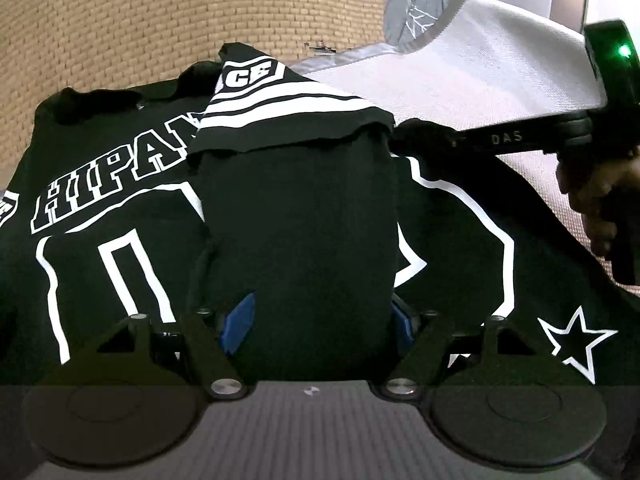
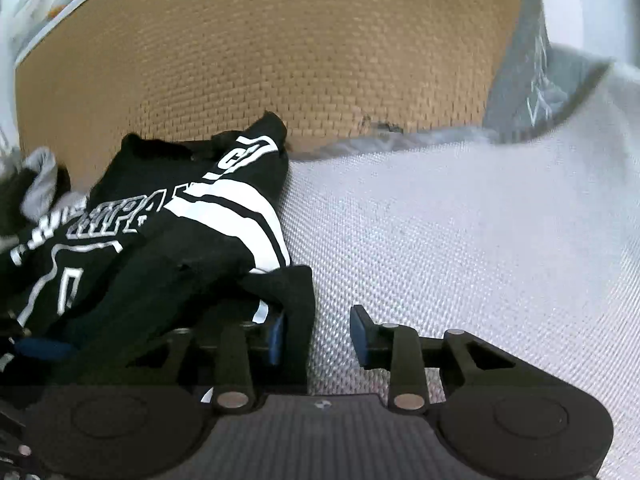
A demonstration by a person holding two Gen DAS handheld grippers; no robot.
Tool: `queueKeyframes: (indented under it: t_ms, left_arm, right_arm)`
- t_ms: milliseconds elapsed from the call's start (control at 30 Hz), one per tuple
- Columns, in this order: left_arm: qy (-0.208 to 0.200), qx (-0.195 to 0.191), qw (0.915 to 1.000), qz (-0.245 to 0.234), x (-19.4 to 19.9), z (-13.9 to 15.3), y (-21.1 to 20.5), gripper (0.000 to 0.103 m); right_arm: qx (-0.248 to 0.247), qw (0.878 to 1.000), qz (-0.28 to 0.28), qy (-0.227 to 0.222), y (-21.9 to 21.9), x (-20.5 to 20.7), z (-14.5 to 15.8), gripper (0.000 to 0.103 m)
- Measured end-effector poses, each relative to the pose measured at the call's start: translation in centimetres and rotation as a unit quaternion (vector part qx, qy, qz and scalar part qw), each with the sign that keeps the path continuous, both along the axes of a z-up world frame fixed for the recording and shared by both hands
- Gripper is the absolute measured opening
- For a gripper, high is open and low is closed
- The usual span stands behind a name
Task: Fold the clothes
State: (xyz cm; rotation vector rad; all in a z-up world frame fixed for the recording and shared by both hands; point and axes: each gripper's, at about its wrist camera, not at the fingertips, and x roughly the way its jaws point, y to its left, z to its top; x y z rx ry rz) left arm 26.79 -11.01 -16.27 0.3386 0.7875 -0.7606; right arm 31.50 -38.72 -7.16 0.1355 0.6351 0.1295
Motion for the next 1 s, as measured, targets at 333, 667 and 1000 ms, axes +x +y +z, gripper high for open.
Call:
queueKeyframes:
  t_ms: [333, 667, 1000]
  left_arm:
    - [-0.027, -0.017, 0.9992, -0.022, -1.2, 0.8, -0.5, 0.022]
    - [-0.035, -0.056, 0.9978, 0.002, -0.5, 2.7, 1.7, 0.005]
    - [-0.044, -0.062, 0.9968, 0.025, -0.1, 3.3, 3.0, 0.004]
  right_arm:
    - [-0.197, 0.971, 0.111, -0.073, 6.6, -1.3, 2.0, 0.047]
    - [-0.182, 0.978, 0.096, -0.047, 7.8, 3.1, 0.9, 0.045]
    - [-0.031, 0.997, 0.053, -0.056, 4.0, 4.3, 3.3, 0.042]
